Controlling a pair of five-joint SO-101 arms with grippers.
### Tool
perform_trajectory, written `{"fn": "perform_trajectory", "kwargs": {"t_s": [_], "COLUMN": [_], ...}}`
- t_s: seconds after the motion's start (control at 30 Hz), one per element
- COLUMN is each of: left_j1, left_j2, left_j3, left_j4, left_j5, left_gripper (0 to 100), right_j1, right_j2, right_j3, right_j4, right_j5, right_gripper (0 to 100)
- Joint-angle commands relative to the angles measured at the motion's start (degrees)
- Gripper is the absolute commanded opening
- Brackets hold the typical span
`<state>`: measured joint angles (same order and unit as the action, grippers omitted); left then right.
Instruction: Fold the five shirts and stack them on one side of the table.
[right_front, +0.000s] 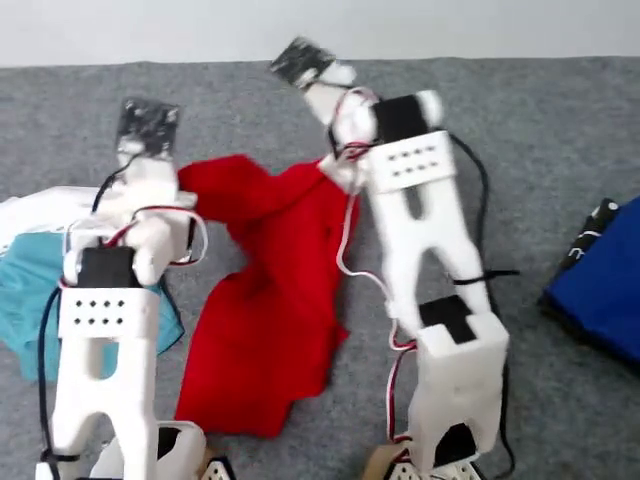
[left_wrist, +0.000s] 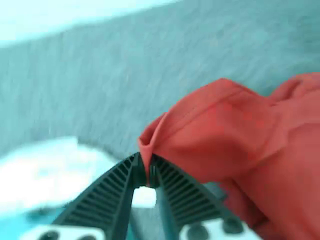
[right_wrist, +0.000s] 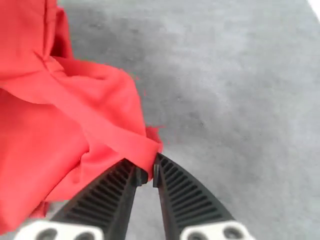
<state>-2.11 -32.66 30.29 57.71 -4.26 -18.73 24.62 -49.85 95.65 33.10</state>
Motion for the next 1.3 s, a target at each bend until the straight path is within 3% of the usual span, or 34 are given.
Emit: {"fn": "perform_trajectory", "kwargs": {"t_s": [0.0, 0.1, 0.33, 0.57, 0.8, 0.9, 1.1, 1.27], "left_j1": [4.1, 5.7, 2.9, -9.7, -23.3, -25.7, -29.3, -31.4], "left_j2": [-0.9, -0.9, -0.9, -0.9, -0.9, -0.9, -0.9, -0.9], "left_j3": [-7.3, -8.7, -2.6, 3.0, 9.0, 11.6, 15.8, 17.5], "left_j4": [5.1, 11.8, 21.6, 28.0, 27.6, 25.8, 19.8, 16.8], "left_j5": [-2.8, -7.4, -18.1, -26.7, -31.2, -31.7, -31.7, -31.6], "left_gripper": [0, 0, 0, 0, 0, 0, 0, 0], "right_j1": [0.7, -2.3, -9.5, -15.0, -17.5, -18.6, -16.0, -10.6], "right_j2": [-8.0, -9.2, -14.0, -21.9, -25.6, -25.5, -25.6, -23.3], "right_j3": [-2.7, -0.4, 18.6, 36.5, 50.4, 51.3, 41.0, 29.6], "right_j4": [2.8, 7.4, 7.2, 6.9, 5.3, 4.7, 5.9, 3.3], "right_j5": [2.7, 2.7, 2.6, -2.1, -3.1, -3.1, -6.4, -6.4], "right_gripper": [1.0, 1.0, 1.0, 1.0, 1.2, 5.3, 27.3, 28.8]}}
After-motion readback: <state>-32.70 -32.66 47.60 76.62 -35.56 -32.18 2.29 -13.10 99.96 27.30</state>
